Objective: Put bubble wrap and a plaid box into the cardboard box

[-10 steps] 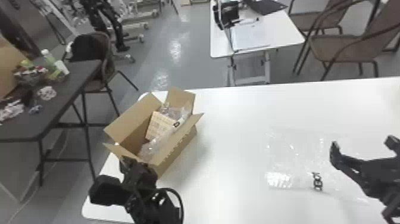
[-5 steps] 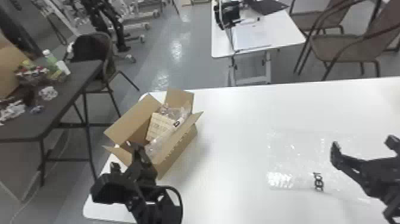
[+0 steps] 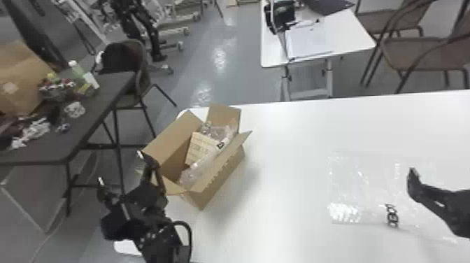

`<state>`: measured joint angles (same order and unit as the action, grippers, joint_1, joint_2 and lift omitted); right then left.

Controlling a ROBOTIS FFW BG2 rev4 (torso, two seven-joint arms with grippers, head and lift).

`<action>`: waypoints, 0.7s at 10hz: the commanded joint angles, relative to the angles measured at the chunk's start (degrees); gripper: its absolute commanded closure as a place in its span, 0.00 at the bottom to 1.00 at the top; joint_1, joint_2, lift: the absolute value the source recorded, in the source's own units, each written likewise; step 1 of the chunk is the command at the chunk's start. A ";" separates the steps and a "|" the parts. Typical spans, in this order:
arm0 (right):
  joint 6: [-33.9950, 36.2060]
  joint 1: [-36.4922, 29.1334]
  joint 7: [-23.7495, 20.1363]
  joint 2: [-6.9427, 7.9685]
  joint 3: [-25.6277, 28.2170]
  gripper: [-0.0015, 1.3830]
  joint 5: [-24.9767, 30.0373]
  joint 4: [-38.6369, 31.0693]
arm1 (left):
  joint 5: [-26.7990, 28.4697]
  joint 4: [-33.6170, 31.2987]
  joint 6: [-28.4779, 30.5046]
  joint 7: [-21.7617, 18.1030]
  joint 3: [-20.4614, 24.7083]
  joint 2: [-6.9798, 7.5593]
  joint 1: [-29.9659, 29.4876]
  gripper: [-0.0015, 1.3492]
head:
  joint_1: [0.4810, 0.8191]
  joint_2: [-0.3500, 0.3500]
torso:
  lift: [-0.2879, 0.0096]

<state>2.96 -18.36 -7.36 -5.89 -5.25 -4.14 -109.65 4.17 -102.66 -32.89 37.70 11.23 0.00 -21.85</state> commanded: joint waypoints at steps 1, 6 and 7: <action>0.11 -0.53 0.33 0.09 0.32 0.05 0.45 -0.83 | 0.14 -3.60 -0.50 -4.74 0.02 -0.15 -3.64 0.25 | 0.63 0.99 | 0.60; 1.08 -6.25 1.91 0.00 2.17 0.06 0.80 -6.02 | -1.18 -7.73 4.95 -17.66 -8.07 -0.15 -11.37 0.25 | 0.63 0.82 | 0.60; 2.57 -7.13 1.74 -0.18 2.17 0.06 0.71 -6.81 | -1.97 -7.73 6.18 -20.21 -8.95 -0.15 -11.81 0.25 | 0.63 0.77 | 0.60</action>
<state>4.70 -24.93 -5.66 -5.93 -3.09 -3.35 -115.96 2.75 -110.36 -27.62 17.83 2.89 0.00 -33.31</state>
